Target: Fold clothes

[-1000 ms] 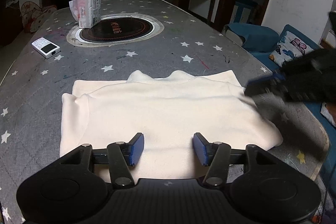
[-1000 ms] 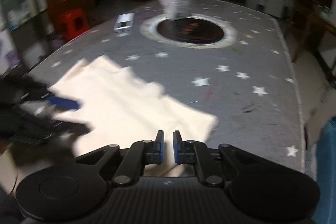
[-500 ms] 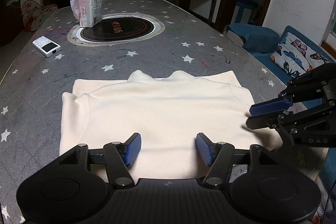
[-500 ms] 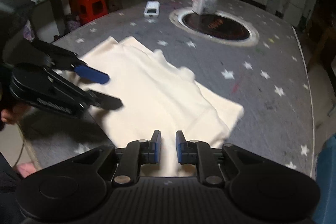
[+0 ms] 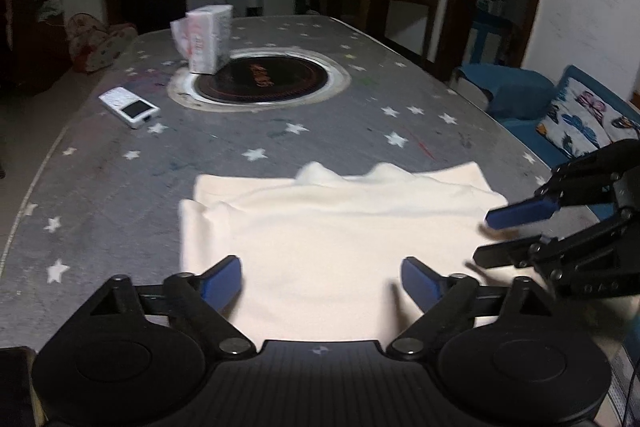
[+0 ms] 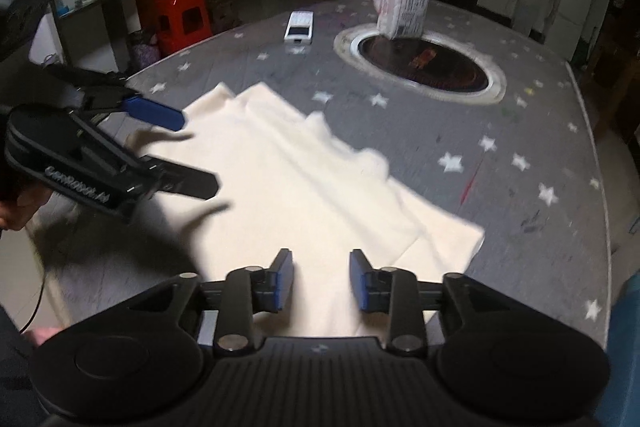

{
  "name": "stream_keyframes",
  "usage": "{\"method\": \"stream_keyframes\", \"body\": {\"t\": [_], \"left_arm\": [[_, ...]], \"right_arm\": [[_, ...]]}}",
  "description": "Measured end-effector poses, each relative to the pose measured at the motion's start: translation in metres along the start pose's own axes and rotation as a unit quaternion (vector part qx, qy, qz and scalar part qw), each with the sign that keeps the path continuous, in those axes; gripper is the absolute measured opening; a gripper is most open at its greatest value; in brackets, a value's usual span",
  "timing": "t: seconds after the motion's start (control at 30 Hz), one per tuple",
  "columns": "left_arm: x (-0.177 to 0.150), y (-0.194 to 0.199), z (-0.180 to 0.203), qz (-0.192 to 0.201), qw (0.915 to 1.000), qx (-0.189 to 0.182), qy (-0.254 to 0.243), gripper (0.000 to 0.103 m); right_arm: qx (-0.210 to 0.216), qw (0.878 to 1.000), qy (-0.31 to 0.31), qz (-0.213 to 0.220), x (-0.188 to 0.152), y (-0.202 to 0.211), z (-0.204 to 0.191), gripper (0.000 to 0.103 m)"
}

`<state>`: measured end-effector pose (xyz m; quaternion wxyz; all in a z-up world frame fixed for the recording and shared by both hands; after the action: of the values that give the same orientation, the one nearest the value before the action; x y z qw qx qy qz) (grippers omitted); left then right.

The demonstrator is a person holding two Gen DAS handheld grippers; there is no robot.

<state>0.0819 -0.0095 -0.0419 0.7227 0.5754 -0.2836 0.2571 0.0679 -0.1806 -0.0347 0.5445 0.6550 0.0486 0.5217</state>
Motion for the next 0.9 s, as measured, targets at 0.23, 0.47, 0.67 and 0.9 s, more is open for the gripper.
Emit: {"method": "stream_keyframes", "body": {"t": [0.23, 0.47, 0.67, 0.9], "left_arm": [[-0.005, -0.006, -0.014, -0.01, 0.9998, 0.017, 0.008, 0.094], [-0.011, -0.012, -0.024, -0.021, 0.9995, 0.019, 0.013, 0.094], [-0.007, -0.014, -0.031, -0.019, 0.9992, 0.024, 0.024, 0.094], [-0.012, -0.018, -0.039, -0.03, 0.9985, 0.026, 0.038, 0.097]], "right_arm": [[0.005, 0.999, -0.041, -0.002, 0.019, -0.037, 0.02, 0.035], [0.004, 0.998, -0.066, -0.013, 0.021, -0.049, 0.03, 0.035], [0.009, 0.999, -0.047, 0.001, 0.048, -0.053, 0.024, 0.035], [0.007, 0.998, -0.057, -0.015, 0.059, -0.085, 0.022, 0.036]]}}
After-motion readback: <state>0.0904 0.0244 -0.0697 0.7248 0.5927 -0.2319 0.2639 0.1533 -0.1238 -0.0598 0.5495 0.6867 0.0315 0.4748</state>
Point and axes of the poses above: each gripper's, at about its wrist camera, not at the fingertips, and y roughly against the way its jaws point, z to its right, x to its top, the point moved 6 cm from there along -y, roughly the way its jaws point, and after that the axes turned 9 degrees about y, right-handed, at the moved point
